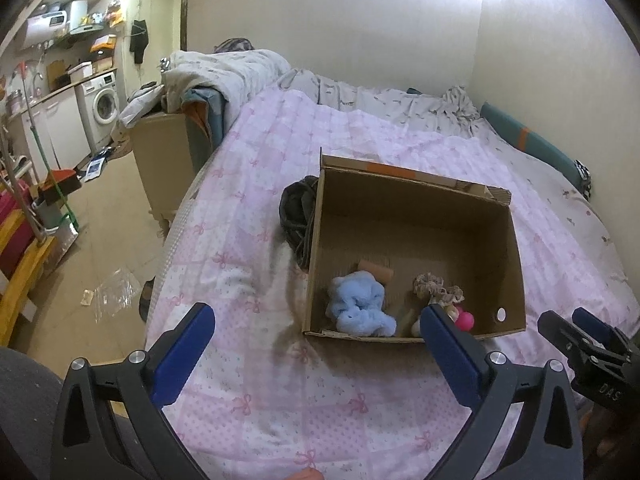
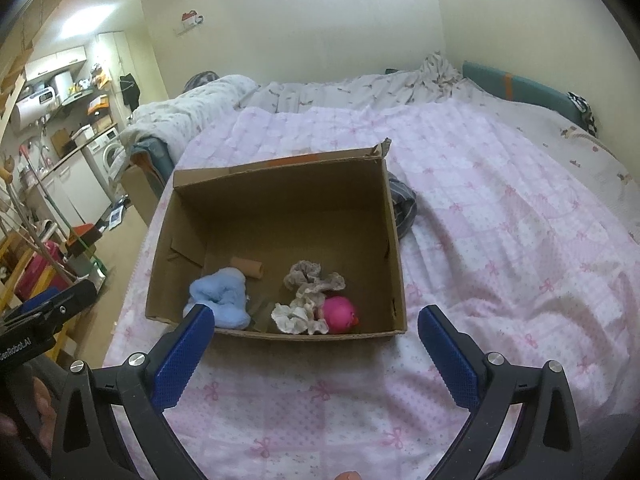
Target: Organize soft objects
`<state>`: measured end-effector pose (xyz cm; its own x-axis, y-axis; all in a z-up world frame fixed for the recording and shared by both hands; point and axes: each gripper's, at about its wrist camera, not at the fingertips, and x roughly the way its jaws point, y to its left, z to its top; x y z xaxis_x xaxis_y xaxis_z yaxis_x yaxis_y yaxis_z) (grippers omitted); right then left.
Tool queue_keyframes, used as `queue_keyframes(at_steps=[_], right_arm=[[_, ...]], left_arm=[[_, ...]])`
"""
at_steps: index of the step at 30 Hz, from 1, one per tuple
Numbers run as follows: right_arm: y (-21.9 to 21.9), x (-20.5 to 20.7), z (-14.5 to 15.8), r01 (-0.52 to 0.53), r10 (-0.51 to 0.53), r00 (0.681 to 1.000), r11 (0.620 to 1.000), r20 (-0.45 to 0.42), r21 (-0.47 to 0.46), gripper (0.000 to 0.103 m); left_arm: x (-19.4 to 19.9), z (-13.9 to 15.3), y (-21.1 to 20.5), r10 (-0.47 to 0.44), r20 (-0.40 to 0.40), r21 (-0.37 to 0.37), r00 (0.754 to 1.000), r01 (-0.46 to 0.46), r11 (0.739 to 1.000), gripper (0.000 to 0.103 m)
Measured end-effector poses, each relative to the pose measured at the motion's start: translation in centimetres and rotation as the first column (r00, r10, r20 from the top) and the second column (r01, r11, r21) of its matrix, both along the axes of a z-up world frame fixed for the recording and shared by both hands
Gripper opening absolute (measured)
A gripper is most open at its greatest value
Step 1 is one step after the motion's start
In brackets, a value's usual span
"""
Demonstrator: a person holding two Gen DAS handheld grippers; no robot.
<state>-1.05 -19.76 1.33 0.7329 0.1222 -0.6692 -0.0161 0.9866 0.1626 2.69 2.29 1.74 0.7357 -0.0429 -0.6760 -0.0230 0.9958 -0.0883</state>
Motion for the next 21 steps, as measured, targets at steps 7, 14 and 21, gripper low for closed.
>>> queue_keyframes(at_steps=[7, 14, 21], right_arm=[[0.19, 0.1, -0.07, 0.0, 0.0, 1.0, 1.0, 0.002, -0.012, 0.103], [0.18, 0.12, -0.04, -0.001, 0.001, 1.0, 1.0, 0.0, -0.014, 0.103], [0.06, 0.14, 0.02, -0.002, 0.002, 1.0, 1.0, 0.003, -0.01, 0.103]], left_arm=[[-0.14, -0.14, -0.82, -0.031, 0.001, 0.017, 1.0, 0.031, 0.999, 0.102], [-0.18, -0.23, -1.07, -0.042, 0.0, 0.018, 0.999, 0.042, 0.999, 0.102], [-0.19, -0.23, -1.05, -0.043, 0.0, 0.016, 0.999, 0.043, 0.999, 0.102]])
